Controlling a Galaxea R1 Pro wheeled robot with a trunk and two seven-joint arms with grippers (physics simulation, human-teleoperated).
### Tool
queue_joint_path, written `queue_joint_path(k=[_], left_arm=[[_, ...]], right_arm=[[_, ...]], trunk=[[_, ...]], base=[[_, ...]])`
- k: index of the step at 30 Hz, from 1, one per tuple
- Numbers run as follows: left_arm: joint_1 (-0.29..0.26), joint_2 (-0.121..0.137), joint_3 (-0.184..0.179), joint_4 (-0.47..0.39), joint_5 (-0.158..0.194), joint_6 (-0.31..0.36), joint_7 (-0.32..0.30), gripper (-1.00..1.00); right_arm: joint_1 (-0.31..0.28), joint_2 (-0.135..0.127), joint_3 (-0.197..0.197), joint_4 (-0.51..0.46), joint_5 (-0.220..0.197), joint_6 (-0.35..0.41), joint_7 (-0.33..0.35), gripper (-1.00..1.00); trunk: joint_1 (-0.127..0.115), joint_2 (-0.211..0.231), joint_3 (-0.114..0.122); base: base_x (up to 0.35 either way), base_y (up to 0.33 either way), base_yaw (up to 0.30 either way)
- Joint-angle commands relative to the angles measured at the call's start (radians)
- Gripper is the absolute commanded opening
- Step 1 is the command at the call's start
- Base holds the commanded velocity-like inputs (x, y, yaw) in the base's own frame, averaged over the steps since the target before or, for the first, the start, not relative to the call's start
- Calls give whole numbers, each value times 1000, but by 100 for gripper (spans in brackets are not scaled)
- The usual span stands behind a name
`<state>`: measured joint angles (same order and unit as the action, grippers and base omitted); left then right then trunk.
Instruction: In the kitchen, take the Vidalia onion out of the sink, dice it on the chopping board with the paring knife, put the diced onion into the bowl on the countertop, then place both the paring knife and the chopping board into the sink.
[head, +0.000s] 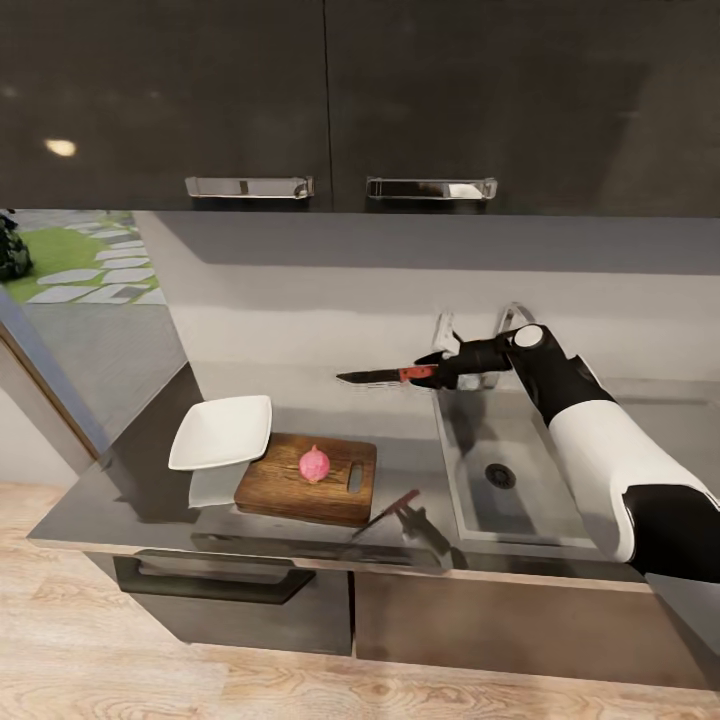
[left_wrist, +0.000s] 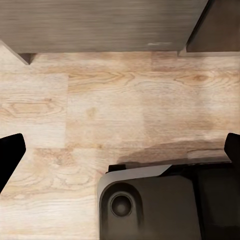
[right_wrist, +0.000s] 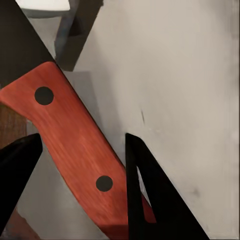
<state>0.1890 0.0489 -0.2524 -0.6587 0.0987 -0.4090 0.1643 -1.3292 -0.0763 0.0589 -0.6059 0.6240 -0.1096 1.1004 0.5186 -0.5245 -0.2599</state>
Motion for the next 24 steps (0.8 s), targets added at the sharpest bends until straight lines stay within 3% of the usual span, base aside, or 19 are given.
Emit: queue_joint_path(k=[1, 6, 14, 16, 20, 24], left_arm=[[0, 2, -8, -2, 10, -2, 7, 100], [0, 2, -8, -1, 10, -2, 7, 100], [0, 2, -8, -1, 10, -2, 7, 100], [0, 2, -8, -1, 10, -2, 7, 100], [0, 2, -8, -1, 10, -2, 7, 100], [0, 3, -8, -1, 10, -2, 7, 100]], right_arm=[[-1, 1, 2, 1, 7, -1, -24, -100], [-1, 9, 2, 4, 5, 57, -116, -100], [8, 38, 2, 5, 5, 68, -283, -100], [30, 52, 2, 5, 4, 68, -338, -100], [90, 97, 2, -7, 6, 65, -373, -100], [131, 117, 2, -12, 5, 59, -403, -100]], trunk=[[0, -1, -1], [0, -1, -1], [0, -1, -1], [0, -1, -1], [0, -1, -1], [0, -1, -1]], base=[[0, 0, 0], [0, 0, 0], [0, 0, 0], [0, 0, 0], [0, 0, 0], [0, 0, 0]])
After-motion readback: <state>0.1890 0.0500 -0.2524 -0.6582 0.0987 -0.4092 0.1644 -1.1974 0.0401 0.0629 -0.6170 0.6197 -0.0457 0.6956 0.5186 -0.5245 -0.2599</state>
